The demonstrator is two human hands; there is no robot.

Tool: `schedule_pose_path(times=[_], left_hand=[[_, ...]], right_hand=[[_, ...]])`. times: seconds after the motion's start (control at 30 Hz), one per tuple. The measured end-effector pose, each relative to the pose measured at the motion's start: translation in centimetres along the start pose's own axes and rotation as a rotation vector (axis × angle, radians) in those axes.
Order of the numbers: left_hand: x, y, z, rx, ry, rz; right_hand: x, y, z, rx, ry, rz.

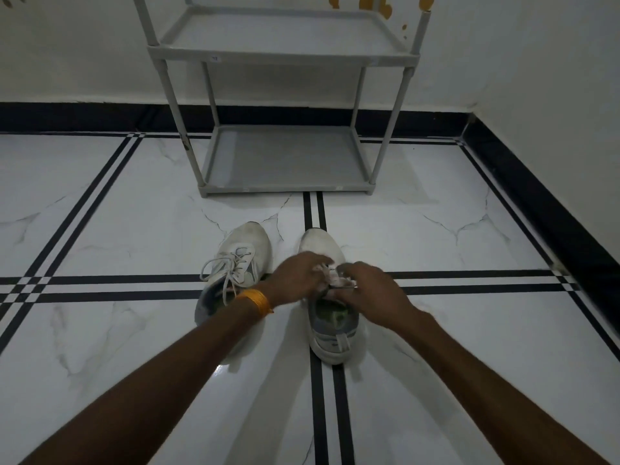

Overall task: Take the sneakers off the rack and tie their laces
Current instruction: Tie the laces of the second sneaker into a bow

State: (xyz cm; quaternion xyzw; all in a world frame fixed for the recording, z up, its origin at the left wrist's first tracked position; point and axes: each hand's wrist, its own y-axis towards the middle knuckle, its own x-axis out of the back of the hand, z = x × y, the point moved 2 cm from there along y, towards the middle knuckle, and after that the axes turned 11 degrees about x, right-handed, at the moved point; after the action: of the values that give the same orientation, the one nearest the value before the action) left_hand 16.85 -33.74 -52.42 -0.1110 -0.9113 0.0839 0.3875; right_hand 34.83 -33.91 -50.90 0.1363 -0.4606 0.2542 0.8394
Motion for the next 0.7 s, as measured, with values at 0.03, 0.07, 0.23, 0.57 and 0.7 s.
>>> schedule_pose_path(times=[0.03,0.07,0.23,0.57,0.7], left_hand=[[-1.0,-0.1,0.1,-0.035,0.095,-0.008],[-1.7,-0.2,0.3,-0.059,0.164,-0.042],[-2.5,-0.9,1.3,-0.143,0.413,-0.234],[-0.7,-0.2,2.4,-0.338,0.717,-0.108],[-1.2,-0.5,2.1,-0.313,0.738,-0.115]], right_hand=[[-0.7,0.3,0.7,0.049,-0.207,0.051],[-1.2,0.3,1.1,0.082,-0.371,0.087],[-1.8,-0.4,0.7,0.124,-0.507,0.077],[-1.7,-1.4,0.1,0.22,-0.387,-0.023],[-1.8,-1.7,-0.4,0.201,-0.315,-0.075]])
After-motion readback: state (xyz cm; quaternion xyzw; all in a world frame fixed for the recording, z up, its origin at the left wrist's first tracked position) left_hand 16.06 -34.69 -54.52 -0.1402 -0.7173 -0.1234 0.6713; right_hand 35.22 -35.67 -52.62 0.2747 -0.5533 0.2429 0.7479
